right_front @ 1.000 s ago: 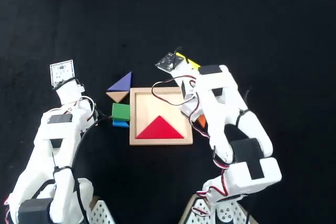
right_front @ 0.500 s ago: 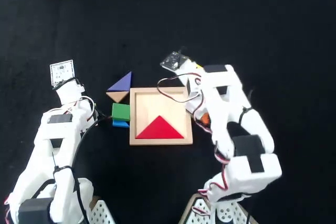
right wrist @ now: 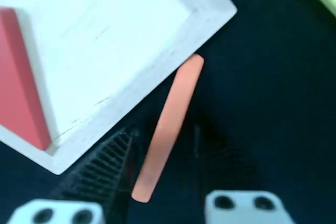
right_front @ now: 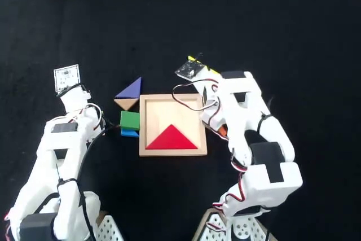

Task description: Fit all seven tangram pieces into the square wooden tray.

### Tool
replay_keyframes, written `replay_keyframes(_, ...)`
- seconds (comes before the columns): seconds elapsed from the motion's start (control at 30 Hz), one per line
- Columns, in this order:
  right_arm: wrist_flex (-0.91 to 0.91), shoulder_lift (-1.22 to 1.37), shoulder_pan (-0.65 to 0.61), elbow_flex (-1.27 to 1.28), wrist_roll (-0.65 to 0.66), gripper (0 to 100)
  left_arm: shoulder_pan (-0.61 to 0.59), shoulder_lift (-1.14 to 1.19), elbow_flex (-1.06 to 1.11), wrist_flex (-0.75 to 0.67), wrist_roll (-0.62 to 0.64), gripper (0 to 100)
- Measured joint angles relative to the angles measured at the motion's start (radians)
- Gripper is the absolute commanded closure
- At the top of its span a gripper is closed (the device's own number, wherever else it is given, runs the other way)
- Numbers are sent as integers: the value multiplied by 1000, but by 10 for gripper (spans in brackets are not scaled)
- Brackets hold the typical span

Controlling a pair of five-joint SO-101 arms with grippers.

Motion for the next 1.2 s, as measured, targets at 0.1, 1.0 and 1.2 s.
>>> replay_keyframes(0.1, 0, 0, 5, 0, 17, 986, 0, 0, 0, 0, 0, 898)
replay_keyframes(1.0, 117, -64, -213, -118, -483, 987, 0, 0, 0, 0, 0, 898)
replay_keyframes(1.2, 25, -64, -252, -95, -494, 987, 0, 0, 0, 0, 0, 898)
